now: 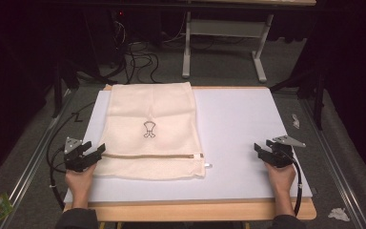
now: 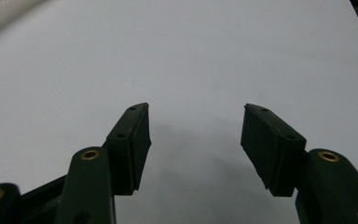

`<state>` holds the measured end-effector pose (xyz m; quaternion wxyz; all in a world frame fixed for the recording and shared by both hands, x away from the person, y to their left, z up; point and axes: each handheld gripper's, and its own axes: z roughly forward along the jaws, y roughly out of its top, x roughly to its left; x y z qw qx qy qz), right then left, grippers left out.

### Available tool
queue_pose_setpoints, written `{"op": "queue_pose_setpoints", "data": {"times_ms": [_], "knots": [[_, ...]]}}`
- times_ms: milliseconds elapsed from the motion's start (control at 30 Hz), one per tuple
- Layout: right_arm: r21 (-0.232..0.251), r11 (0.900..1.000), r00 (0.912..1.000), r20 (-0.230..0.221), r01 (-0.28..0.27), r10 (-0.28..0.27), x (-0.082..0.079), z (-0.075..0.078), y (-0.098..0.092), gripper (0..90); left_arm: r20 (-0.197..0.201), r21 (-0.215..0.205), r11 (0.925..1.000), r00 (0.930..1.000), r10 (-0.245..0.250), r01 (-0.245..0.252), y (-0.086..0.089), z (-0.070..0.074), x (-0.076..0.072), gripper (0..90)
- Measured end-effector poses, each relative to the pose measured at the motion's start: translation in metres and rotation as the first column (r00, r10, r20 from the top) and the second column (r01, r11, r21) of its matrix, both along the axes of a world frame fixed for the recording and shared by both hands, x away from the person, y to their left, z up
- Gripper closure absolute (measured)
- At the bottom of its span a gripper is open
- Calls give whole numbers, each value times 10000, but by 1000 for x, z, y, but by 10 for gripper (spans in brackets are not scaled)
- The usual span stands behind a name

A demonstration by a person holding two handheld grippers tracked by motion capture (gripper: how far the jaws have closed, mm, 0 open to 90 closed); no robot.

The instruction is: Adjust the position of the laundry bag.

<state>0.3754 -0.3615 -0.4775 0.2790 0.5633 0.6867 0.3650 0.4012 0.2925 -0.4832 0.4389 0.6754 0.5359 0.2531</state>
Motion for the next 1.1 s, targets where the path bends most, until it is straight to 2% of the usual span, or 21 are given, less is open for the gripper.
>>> {"op": "queue_pose_setpoints", "data": {"times_ms": [233,433,600,800,1100], "knots": [[43,10000,10000,17,23,-23,0,0,-1,422,-33,0,10000,10000,-11,11,0,0,0,372],[54,10000,10000,29,33,-34,0,0,-1,404,-241,-32,9999,9997,-106,105,0,0,3,364],[73,10000,9999,-108,7,-6,2,0,-2,395,-204,138,9997,9996,-185,188,-1,0,2,357],[279,9995,9998,-155,150,-146,2,1,-3,402,-431,-48,9997,9988,-232,230,1,0,5,339],[71,9999,9995,-296,140,-138,4,1,-1,437,-529,78,9989,9975,-460,465,-1,1,6,337]]}}
